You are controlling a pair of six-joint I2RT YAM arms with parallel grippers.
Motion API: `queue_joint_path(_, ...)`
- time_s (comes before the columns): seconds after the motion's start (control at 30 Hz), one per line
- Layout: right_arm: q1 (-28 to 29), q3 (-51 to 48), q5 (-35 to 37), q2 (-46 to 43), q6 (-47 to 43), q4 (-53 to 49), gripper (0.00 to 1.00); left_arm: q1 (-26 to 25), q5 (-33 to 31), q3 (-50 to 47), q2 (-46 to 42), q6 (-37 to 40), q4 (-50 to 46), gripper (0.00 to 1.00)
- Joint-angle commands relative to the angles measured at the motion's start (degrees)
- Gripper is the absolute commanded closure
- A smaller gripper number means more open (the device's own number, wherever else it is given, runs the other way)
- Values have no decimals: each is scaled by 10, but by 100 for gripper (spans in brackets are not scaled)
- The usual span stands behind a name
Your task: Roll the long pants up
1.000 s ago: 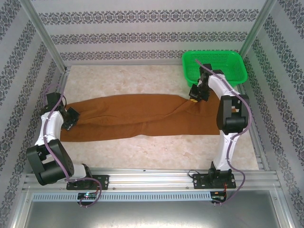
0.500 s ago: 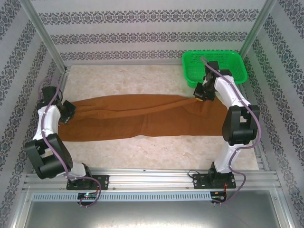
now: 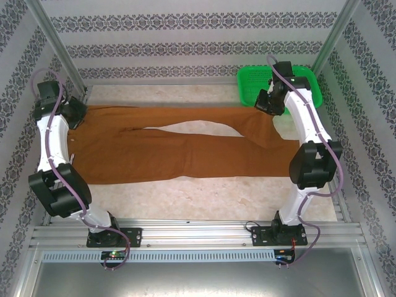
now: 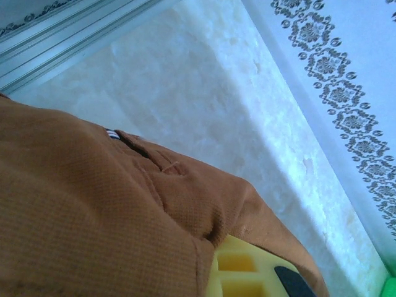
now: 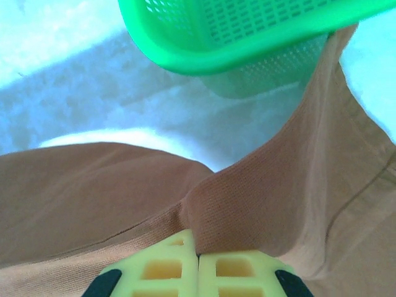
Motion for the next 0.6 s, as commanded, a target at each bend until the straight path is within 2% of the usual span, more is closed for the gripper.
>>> queue_joint_path(0.0, -20, -37, 64, -41, -19, -12, 100, 10, -24, -5, -1, 16, -6, 100)
queue_joint_path(0.27, -23, -178, 42, -104, -14, 27, 100, 25, -35, -97, -57, 30, -15, 100)
queue_joint_path(0.57, -18, -364, 8, -195, -2, 68, 100, 63, -85, -193, -115, 43, -27, 100)
